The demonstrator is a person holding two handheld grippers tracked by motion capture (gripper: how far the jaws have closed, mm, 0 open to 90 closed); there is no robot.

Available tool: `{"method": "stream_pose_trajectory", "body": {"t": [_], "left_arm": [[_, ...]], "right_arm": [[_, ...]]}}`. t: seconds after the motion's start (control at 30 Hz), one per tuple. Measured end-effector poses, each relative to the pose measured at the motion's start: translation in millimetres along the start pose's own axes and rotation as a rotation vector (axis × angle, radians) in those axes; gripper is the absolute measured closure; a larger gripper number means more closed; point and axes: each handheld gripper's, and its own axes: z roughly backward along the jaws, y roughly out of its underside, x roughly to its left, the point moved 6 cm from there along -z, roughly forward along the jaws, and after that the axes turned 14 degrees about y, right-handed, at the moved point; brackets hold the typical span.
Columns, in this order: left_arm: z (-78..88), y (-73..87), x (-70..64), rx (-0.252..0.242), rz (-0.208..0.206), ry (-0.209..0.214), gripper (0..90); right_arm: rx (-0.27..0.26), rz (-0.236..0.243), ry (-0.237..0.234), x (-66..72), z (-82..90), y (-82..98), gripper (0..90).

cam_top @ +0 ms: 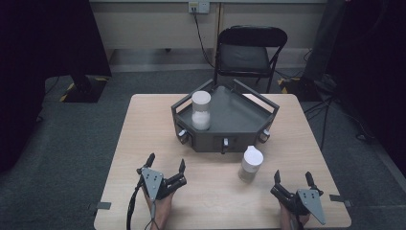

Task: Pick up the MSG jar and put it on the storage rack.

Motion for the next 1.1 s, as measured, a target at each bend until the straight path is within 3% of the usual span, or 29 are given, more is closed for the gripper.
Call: {"method": "stream_pose_trajectory", "body": {"t": [0.27, 0.43, 0.67, 0.9, 1.1], "left_arm": [[10.4, 17.0, 2.0, 0.008, 0.008, -0.030, 0.0], [11.9, 19.3, 3.2, 0.028, -0.020, -0.039, 0.0], [13.2, 26.4, 6.5, 0.038, -0.012, -0.048, 0.0], [13.8, 29.6, 3.7, 0.021, -0.046, -0.055, 0.0], [13.4, 29.6, 2.3, 0.022, -0.045, -0.068, 0.1]], "right_arm": [[-0.001, 0.001, 0.001, 0.1, 0.1, 0.0, 0.2], [-0.001, 0.001, 0.002, 0.2, 0.1, 0.0, 0.2], [-0.001, 0.001, 0.001, 0.2, 0.1, 0.0, 0.2], [-0.001, 0.001, 0.004, 0.5, 0.2, 0.1, 0.2], [0.000, 0.000, 0.003, 0.3, 0.2, 0.1, 0.2]]}}
